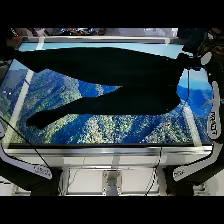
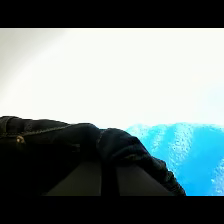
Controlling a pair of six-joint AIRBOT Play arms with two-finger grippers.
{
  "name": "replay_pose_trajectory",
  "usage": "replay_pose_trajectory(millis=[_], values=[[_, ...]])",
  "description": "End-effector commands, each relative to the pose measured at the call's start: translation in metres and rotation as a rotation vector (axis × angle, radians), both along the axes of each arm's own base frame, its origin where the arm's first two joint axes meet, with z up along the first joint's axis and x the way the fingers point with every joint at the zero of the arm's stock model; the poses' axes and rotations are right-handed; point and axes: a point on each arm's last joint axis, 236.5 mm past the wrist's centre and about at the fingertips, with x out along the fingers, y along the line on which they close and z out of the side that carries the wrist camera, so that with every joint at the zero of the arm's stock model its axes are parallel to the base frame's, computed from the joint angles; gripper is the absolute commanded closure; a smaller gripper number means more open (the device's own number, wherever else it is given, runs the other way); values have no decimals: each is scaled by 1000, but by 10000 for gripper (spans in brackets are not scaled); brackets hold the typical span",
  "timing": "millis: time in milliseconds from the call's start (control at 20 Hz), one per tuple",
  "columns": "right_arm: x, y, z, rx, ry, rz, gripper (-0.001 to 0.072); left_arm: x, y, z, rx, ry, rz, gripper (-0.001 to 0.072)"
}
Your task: Fold the clothes and pants, and hang the long-sleeved shirts on hangers.
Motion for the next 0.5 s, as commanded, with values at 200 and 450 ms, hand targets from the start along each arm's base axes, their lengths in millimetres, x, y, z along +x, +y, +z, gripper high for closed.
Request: replay_pose_trajectory(millis=[200, 450], values=[[-13, -1, -44, 52, 152, 6, 433, 22, -59, -128, -154, 262, -48, 342], [-39, -4, -50, -36, 287, 96, 368, -15, -50, -161, -32, 473, -40, 208]])
